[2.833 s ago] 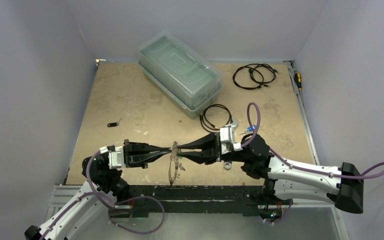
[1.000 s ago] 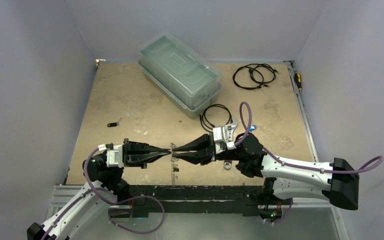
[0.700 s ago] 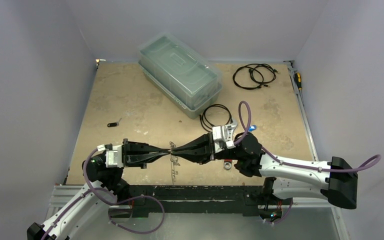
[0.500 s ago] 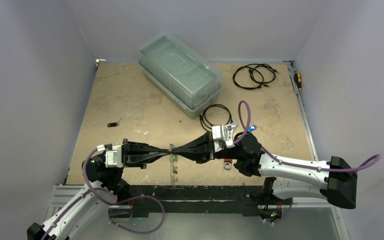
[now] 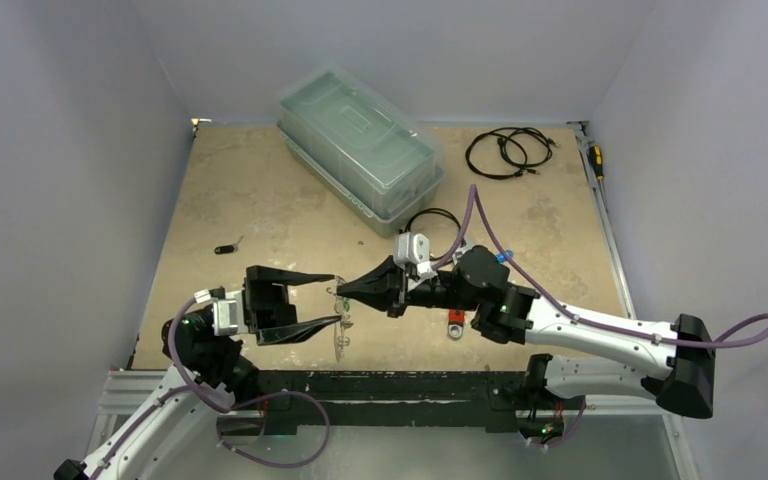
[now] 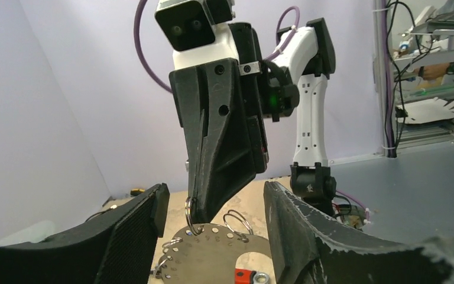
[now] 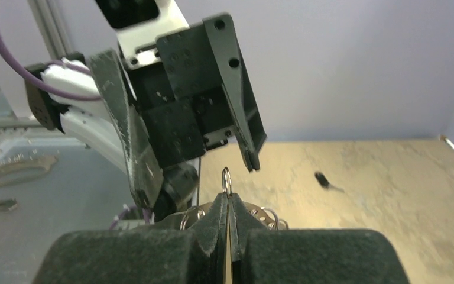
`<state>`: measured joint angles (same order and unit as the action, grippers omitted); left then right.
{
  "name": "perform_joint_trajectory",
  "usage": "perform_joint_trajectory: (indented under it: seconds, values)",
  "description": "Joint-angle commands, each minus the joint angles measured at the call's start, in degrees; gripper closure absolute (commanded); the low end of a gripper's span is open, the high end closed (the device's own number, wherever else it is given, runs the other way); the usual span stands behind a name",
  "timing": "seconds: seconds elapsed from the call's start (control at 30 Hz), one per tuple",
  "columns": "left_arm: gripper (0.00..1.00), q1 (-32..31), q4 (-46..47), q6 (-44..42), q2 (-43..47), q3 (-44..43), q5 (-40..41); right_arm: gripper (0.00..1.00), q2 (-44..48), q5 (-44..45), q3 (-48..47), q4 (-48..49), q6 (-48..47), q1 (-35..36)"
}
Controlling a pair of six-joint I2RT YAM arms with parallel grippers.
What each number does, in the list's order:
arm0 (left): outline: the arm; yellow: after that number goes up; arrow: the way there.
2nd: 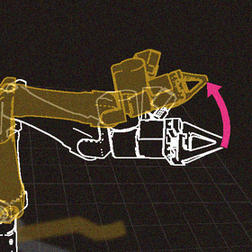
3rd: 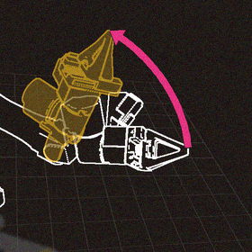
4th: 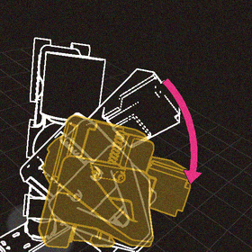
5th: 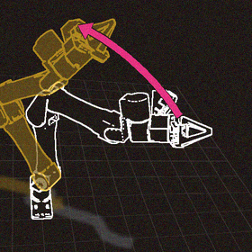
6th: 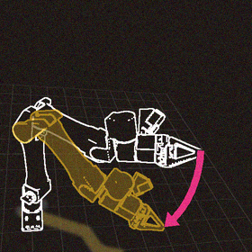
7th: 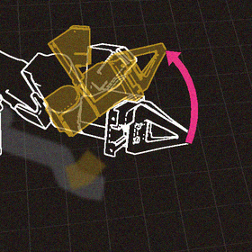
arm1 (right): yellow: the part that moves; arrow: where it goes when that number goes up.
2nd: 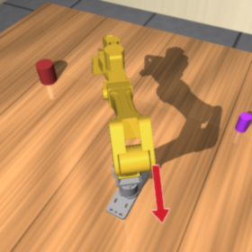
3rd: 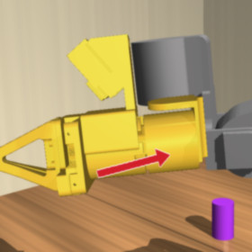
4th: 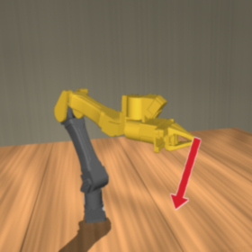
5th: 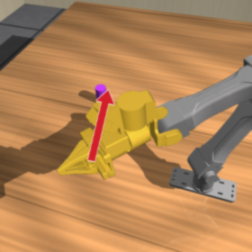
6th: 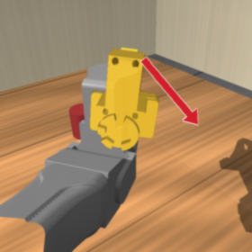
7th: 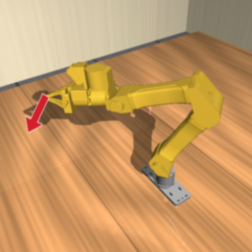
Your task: Put the keys on the keyring
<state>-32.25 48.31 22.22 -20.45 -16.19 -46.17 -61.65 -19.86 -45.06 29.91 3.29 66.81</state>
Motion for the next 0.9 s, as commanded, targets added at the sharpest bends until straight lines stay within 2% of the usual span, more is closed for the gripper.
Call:
perform_joint_trajectory:
  seconds: [0.0, 0.17, 0.4, 0.57, 0.7, 0.87]
  values:
    - [0.38, 0.35, -9.51, -6.32, 2.86, -3.29, 3.13, 1.0, 2.57, 3.98, -7.08, -16.48, -5.01, 0.17]
    - [0.39, 0.35, -19.21, -12.08, 4.83, -5.35, 4.8, 1.0, 1.37, 6.18, -13.97, -32.04, -8.53, 0.12]
    - [0.47, 0.35, -31.1, -21.2, 5.42, -8.2, 5.15, 1.0, -3.04, 10.51, -24.23, -51.6, -13.25, 0.16]
    - [0.49, 0.26, -39.46, -27.9, 3.33, -12.39, 3.69, 1.0, -3.78, 10.68, -27.64, -59.76, -15.3, 0.23]
    - [0.53, 0.21, -42.97, -29.6, 0.42, -14.81, 1.59, 1.0, -4.53, 11.65, -29.67, -64.87, -17.19, 0.41]
    - [0.52, -0.13, -42.67, -28.55, -4.71, -15.78, -4.42, 1.0, -4.36, 11.33, -30.58, -67.61, -18.98, 0.58]
